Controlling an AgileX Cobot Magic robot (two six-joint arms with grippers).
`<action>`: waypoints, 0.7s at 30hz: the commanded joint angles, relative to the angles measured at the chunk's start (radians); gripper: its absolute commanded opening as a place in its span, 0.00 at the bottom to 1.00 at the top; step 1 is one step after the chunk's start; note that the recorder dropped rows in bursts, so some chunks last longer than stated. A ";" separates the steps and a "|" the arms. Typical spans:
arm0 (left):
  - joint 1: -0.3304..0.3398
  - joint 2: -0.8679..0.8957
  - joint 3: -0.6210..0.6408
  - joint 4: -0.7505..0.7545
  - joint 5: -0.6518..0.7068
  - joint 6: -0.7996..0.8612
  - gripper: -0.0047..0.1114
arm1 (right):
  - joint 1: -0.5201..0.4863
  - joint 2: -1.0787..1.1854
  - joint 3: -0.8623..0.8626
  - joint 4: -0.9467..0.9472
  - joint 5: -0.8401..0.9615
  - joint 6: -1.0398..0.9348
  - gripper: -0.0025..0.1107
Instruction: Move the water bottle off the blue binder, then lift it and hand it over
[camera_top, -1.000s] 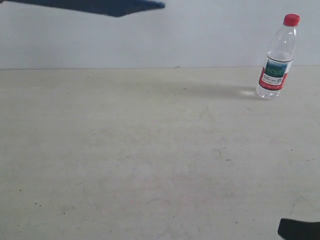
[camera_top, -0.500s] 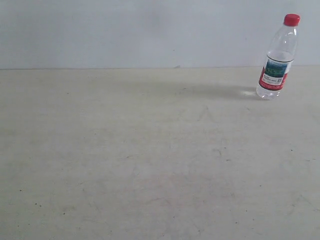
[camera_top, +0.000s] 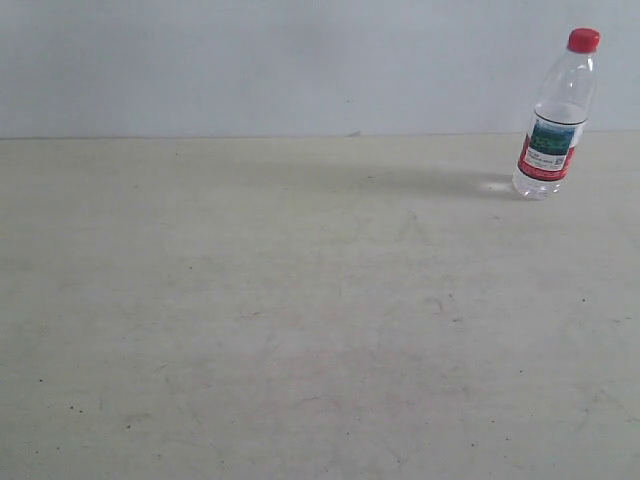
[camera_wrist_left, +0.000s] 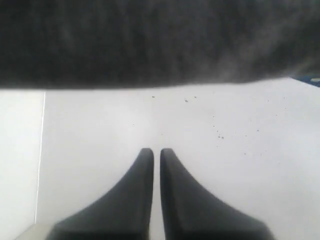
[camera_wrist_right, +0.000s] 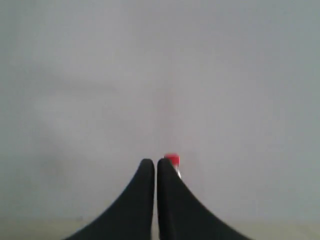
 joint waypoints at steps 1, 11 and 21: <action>-0.002 -0.008 0.005 -0.006 -0.007 0.004 0.08 | -0.002 -0.003 0.022 0.038 0.450 0.050 0.02; -0.002 -0.008 0.005 -0.006 -0.002 0.004 0.08 | -0.002 -0.003 0.022 0.102 0.601 0.012 0.02; 0.000 -0.012 0.005 -0.006 -0.012 0.004 0.08 | -0.111 -0.003 0.022 0.144 0.610 -0.029 0.02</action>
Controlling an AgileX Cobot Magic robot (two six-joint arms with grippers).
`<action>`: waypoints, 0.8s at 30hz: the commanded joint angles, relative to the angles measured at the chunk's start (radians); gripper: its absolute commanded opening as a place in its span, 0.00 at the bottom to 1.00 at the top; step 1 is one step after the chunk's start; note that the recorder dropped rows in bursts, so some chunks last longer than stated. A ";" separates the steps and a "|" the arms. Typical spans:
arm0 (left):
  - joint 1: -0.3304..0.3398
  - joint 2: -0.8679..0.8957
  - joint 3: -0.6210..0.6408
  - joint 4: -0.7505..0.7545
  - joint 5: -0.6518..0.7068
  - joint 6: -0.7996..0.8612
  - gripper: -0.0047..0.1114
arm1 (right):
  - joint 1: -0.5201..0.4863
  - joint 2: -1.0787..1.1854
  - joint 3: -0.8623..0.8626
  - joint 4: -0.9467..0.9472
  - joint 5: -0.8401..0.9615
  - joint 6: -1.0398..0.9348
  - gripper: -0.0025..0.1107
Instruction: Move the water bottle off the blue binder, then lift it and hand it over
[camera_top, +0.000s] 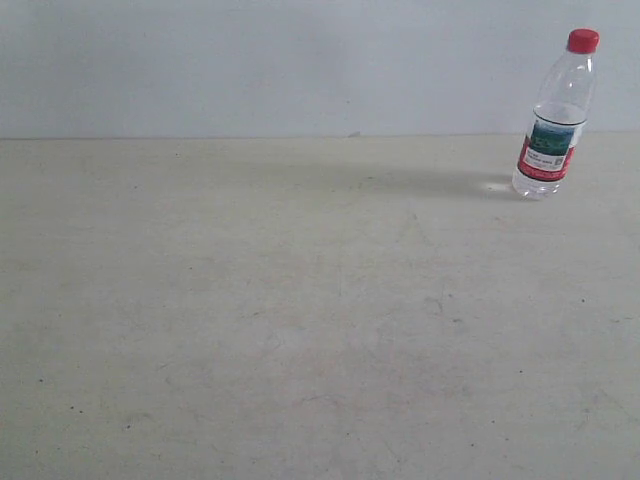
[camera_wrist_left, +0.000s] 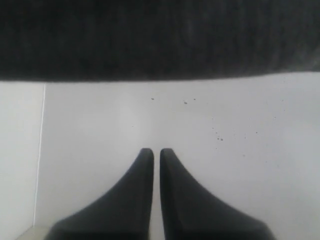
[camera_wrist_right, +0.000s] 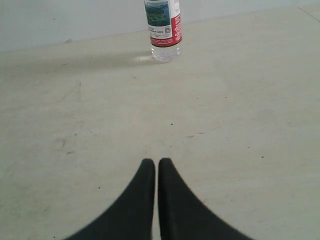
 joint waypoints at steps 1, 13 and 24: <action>0.000 -0.006 0.005 -0.006 -0.012 0.004 0.08 | -0.105 -0.003 -0.003 0.077 0.001 -0.106 0.02; 0.000 -0.006 0.005 -0.006 -0.010 0.004 0.08 | -0.060 -0.003 -0.003 0.178 0.010 -0.218 0.02; 0.000 -0.006 0.005 -0.006 -0.012 0.004 0.08 | -0.040 -0.003 -0.003 0.179 0.074 -0.133 0.02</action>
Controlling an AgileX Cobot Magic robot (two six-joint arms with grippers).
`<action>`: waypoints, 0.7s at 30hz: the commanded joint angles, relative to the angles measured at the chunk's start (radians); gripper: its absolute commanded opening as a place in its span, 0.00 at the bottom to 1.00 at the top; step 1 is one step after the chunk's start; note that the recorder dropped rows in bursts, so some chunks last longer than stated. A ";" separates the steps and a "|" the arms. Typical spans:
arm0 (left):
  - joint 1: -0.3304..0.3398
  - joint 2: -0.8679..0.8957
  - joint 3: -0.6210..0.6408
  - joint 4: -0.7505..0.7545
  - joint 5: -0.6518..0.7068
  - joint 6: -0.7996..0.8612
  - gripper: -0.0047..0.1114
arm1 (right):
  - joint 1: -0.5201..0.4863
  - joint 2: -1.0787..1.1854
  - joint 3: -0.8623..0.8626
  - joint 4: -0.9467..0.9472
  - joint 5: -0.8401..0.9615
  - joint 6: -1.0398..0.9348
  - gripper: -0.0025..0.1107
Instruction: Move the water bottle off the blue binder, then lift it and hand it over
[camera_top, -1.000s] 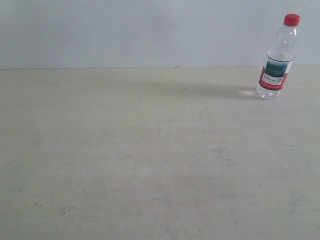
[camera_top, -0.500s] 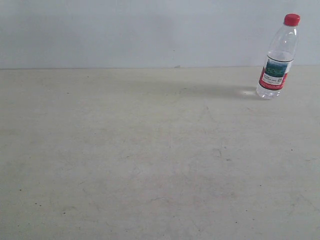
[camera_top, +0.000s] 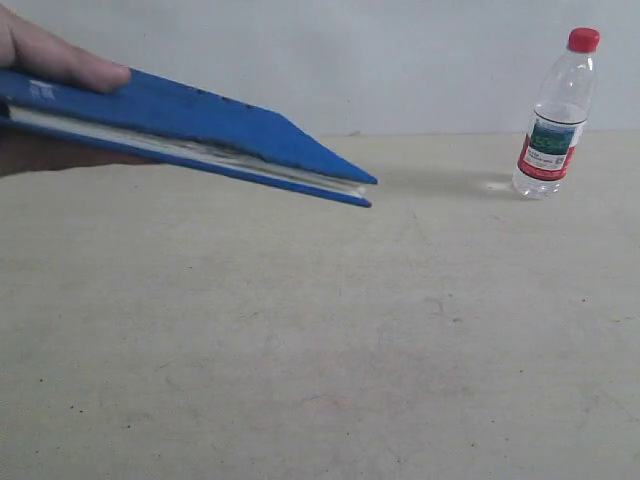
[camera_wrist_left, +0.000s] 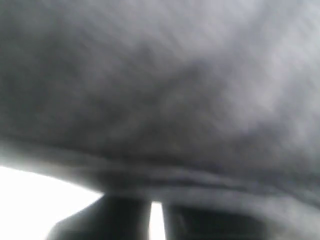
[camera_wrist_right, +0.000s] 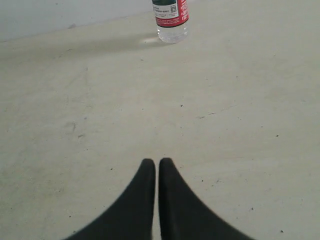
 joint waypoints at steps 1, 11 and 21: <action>0.000 -0.006 0.005 -0.006 -0.008 0.004 0.08 | 0.005 -0.003 -0.003 -0.003 0.006 0.012 0.02; 0.000 -0.006 0.005 -0.006 -0.008 0.004 0.08 | 0.005 -0.003 -0.003 -0.003 0.006 0.015 0.02; 0.000 -0.006 -0.006 -0.349 -0.019 0.118 0.08 | 0.005 -0.003 -0.003 -0.003 0.006 0.015 0.02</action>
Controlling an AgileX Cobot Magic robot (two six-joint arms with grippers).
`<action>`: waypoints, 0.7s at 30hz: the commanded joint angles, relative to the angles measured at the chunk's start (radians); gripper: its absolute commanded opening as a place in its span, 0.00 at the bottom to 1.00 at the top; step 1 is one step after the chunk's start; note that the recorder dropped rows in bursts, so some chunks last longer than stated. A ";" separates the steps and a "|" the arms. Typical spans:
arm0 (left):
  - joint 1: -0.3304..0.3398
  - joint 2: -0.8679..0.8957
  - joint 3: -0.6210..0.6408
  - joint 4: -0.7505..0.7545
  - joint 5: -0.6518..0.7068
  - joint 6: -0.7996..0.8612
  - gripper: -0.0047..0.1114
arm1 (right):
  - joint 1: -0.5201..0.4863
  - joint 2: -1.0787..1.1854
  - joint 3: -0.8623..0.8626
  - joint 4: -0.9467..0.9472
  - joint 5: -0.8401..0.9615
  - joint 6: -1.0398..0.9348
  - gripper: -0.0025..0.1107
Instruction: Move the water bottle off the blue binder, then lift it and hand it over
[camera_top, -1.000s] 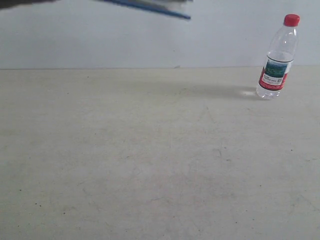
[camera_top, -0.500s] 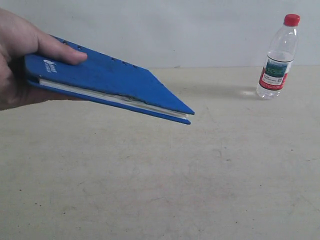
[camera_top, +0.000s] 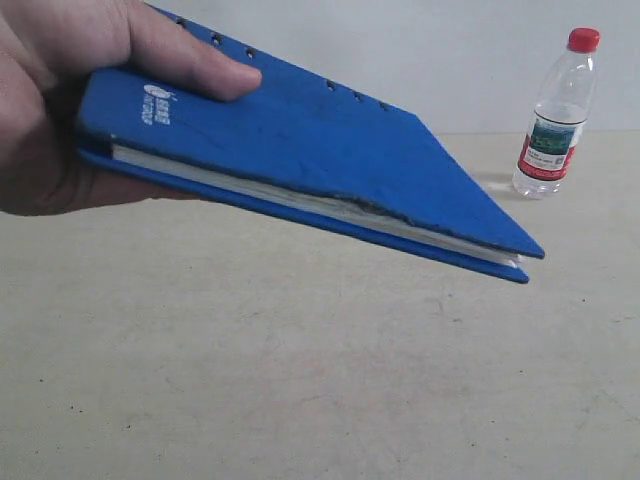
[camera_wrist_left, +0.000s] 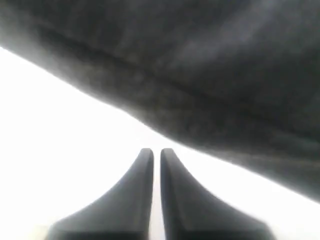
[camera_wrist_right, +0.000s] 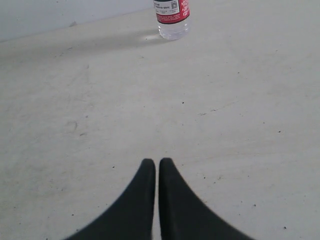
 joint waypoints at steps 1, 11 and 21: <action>0.000 -0.006 -0.017 -0.743 -0.021 0.383 0.08 | 0.001 -0.003 -0.003 -0.003 -0.001 -0.001 0.02; -0.041 -0.024 0.102 -1.223 0.364 1.205 0.08 | 0.001 -0.003 -0.003 -0.001 -0.001 0.000 0.02; -0.126 -0.024 0.261 -1.299 0.238 1.297 0.08 | 0.001 -0.003 -0.003 -0.001 -0.003 0.000 0.02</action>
